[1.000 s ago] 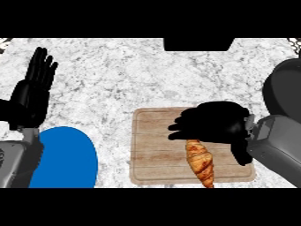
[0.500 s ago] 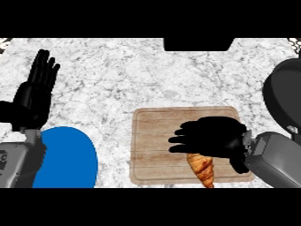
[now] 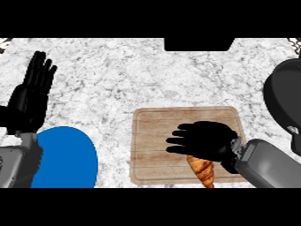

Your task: Pick the croissant from the cutting board and place it in the pot

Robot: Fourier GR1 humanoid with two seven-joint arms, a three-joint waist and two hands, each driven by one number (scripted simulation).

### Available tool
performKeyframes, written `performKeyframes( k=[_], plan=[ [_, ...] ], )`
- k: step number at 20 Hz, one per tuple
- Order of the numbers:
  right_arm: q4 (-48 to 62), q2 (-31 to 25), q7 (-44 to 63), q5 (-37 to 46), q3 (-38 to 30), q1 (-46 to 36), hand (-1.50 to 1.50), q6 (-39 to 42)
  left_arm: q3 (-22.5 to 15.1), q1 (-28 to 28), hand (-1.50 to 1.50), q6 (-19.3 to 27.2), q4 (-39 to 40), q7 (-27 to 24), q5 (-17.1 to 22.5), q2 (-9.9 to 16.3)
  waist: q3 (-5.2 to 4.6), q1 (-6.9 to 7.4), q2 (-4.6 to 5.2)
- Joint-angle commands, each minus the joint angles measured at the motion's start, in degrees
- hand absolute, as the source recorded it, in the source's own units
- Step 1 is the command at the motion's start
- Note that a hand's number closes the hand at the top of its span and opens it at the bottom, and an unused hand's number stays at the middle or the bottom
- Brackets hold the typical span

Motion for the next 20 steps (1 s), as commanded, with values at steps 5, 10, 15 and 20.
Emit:
performKeyframes(
  k=[5,10,15,20],
  plan=[
    [6.9,6.1,-4.3,7.9,-2.1,1.0,-1.5,-2.1,0.0,-2.2,0.0,0.2,1.4,0.1,-2.6,-1.7,0.0,0.03,0.03],
    [9.6,7.8,-6.5,13.2,-0.6,5.2,-1.5,-6.3,1.6,-0.2,0.0,-1.3,-1.2,1.2,-2.0,-0.7,0.01,0.01,-0.01],
    [19.6,10.3,-11.4,15.0,-0.8,4.5,-1.5,-10.6,2.9,0.8,0.0,-2.2,-1.3,0.8,-0.9,-1.0,0.01,0.32,0.08],
    [13.3,8.8,-16.7,15.8,3.2,5.8,1.5,-12.8,2.6,-3.2,0.0,-2.6,3.0,-0.3,-1.7,-1.1,0.01,0.0,0.05]
  ],
)
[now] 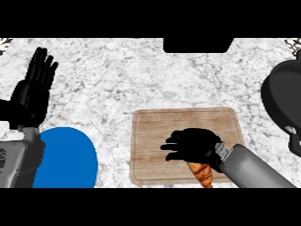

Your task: Pick the croissant from the cutting board and place it in the pot

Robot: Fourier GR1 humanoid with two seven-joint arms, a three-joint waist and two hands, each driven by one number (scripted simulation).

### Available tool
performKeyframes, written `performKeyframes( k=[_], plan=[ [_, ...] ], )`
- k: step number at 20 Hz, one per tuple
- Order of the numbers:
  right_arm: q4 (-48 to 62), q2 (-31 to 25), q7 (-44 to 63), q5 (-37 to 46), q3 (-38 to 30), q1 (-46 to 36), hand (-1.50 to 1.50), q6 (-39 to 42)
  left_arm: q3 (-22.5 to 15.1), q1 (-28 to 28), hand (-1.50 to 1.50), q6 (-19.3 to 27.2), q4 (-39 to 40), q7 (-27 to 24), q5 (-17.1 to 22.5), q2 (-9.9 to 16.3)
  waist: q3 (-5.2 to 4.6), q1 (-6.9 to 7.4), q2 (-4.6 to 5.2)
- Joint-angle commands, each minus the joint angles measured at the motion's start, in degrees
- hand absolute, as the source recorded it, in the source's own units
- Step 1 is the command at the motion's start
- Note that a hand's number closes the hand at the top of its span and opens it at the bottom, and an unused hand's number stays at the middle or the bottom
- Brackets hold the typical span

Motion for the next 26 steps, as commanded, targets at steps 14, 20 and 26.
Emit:
performKeyframes(
  k=[14,20,26],
  plan=[
    [-11.2,2.1,-1.7,5.9,-3.1,6.1,1.5,-4.2,0.0,2.3,0.0,0.0,-4.5,2.2,-1.1,-0.8,0.36,-0.04,0.66],
    [-13.5,17.2,23.7,3.7,-15.5,13.3,1.5,-7.2,2.6,2.8,0.0,0.2,-1.4,-0.5,-0.7,0.3,0.41,-2.51,0.3],
    [-22.3,21.6,47.0,5.5,-22.4,15.6,1.5,-20.5,3.4,3.4,0.0,-1.1,-2.1,0.6,0.8,1.3,0.35,-2.62,-0.33]
  ],
)
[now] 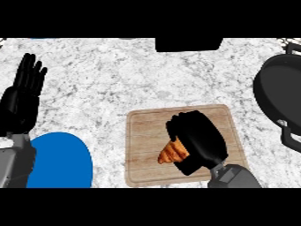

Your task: Pick the croissant from the cutting board and place it in the pot

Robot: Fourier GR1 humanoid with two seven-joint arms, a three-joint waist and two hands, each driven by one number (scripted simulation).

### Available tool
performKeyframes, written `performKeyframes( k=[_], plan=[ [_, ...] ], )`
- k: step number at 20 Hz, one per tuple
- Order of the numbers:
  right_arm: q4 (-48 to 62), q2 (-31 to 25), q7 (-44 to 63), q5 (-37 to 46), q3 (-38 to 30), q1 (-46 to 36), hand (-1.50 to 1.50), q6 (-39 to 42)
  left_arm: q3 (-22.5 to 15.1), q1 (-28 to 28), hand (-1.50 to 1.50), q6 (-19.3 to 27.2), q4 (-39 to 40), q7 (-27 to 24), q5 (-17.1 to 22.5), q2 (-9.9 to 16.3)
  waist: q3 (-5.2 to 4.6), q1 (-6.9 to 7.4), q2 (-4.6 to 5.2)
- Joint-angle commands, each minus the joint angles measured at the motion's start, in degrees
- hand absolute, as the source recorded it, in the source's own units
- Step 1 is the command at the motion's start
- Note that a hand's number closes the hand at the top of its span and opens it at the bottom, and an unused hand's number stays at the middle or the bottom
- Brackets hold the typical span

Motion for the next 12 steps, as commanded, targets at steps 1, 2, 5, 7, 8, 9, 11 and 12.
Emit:
performKeyframes(
  k=[1,2,5,7,8,9,11,12],
  plan=[
    [-7.3,3.1,17.6,3.2,-3.4,0.0,1.5,-5.8,0.2,-0.1,0.0,0.4,0.2,0.2,-0.6,0.4,-0.13,-0.17,-0.26],
    [-7.3,3.2,20.9,3.9,-3.0,0.6,1.5,-9.4,-0.4,0.7,0.0,0.0,0.2,-0.7,-0.1,-0.8,-0.1,0.81,0.11],
    [-14.2,3.2,28.8,6.5,-4.2,-1.3,1.5,-11.8,0.2,-0.3,0.0,-0.8,-1.0,1.0,1.1,0.2,-0.09,1.47,0.11],
    [-15.3,3.3,33.5,9.7,-4.0,-3.1,1.5,-13.3,-0.4,-2.8,0.0,0.9,-0.3,1.2,-0.4,-0.4,-0.08,1.71,0.51],
    [-17.2,3.3,34.0,11.5,-5.1,-2.5,1.5,-14.1,-0.2,-1.7,0.0,-0.5,-0.9,1.9,0.7,0.1,-0.08,1.87,0.45],
    [-17.8,3.2,33.2,13.3,-8.7,-4.5,1.5,-12.2,-1.0,0.7,0.0,-0.2,-4.3,2.5,0.4,-0.3,-0.07,2.53,0.39],
    [-21.8,1.6,33.5,13.0,-10.5,-2.1,1.5,-11.7,-0.9,2.3,0.0,-1.1,-4.0,0.7,0.6,-0.5,-0.07,2.49,0.57],
    [-25.9,1.8,34.3,13.0,-10.0,-1.1,1.5,-9.6,-2.5,-0.8,0.0,0.8,-2.8,2.4,-1.3,-1.5,-0.06,2.04,0.59]
  ],
)
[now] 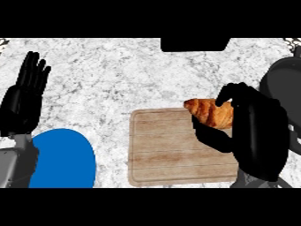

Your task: Pick the croissant from the cutting board and place it in the pot

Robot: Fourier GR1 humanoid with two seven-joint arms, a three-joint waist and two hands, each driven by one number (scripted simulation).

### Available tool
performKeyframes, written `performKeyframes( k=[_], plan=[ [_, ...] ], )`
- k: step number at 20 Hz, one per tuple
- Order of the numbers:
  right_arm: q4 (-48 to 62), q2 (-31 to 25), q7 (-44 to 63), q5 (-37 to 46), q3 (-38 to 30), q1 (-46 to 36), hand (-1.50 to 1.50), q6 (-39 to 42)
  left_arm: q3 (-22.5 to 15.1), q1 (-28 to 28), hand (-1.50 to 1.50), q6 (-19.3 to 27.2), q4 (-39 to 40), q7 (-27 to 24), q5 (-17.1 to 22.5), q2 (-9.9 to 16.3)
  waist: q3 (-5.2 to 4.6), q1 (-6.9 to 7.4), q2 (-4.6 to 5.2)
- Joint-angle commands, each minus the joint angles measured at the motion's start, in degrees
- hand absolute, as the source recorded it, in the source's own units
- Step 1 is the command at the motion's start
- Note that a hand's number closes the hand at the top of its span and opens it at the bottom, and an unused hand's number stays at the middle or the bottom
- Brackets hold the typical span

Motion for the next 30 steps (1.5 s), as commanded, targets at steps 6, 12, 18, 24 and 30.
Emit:
performKeyframes(
  k=[6,12,18,24,30],
  plan=[
    [-6.6,-10.1,-3.8,-12.1,-23.4,-0.7,1.5,4.8,-0.2,-0.9,0.0,-1.1,0.6,-0.2,-0.1,-0.2,0.04,0.58,0.47],
    [0.9,-17.4,-13.7,-22.7,-37.1,5.7,1.5,2.9,-1.1,-0.5,0.0,0.9,-0.1,0.9,-1.7,-1.7,0.08,0.55,0.43],
    [17.4,-24.1,-25.3,-30.7,-47.9,2.1,1.5,-3.7,-1.1,-0.9,0.0,-0.2,-1.4,0.7,-1.5,-1.5,0.08,1.05,0.5],
    [34.9,-28.5,-35.5,-33.3,-49.5,-2.0,1.5,-8.8,-1.7,1.2,0.0,1.0,-4.1,1.8,-2.6,-2.6,0.06,1.5,0.49],
    [52.6,-31.1,-40.3,-31.3,-47.7,-8.8,1.5,-16.1,1.3,-0.1,0.0,-3.5,0.3,-0.5,0.0,-0.4,0.04,1.54,0.56]
  ],
)
